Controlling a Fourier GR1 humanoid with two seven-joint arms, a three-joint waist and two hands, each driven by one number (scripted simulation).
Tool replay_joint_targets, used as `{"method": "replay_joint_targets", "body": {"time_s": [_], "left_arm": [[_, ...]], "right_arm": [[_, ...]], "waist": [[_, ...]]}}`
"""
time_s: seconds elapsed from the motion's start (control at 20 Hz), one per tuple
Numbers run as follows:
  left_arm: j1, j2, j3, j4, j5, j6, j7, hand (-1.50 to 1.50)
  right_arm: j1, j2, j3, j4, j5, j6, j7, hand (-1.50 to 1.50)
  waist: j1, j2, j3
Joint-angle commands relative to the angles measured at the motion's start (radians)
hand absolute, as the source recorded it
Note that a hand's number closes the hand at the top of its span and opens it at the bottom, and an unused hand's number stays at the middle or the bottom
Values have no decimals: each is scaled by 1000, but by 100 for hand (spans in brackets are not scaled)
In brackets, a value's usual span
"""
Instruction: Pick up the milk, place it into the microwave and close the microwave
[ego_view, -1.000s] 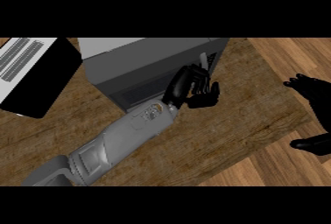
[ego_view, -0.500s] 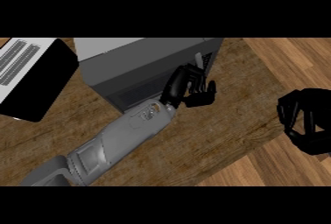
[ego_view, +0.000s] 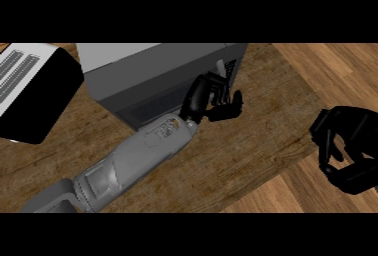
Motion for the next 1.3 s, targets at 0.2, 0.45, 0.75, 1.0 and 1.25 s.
{"method": "replay_joint_targets", "body": {"time_s": [0.2,0.45,0.75,1.0,1.25], "left_arm": [[-85,-61,3,17,9,6,-17,150],[-81,-60,-7,12,13,28,-32,150],[23,-62,159,-20,222,26,74,150],[70,-64,278,-29,337,-38,19,150],[97,-64,274,-1,396,-139,5,150]], "right_arm": [[12,-2,36,-73,-17,54,-21,150],[19,-11,47,-106,-29,53,-4,150],[67,-34,146,-141,-22,100,67,150],[136,-13,187,-185,-43,72,88,150],[190,22,220,-251,-36,22,98,150]], "waist": [[-39,4,1],[-54,7,2],[16,43,-15],[54,23,-15],[81,9,-14]]}}
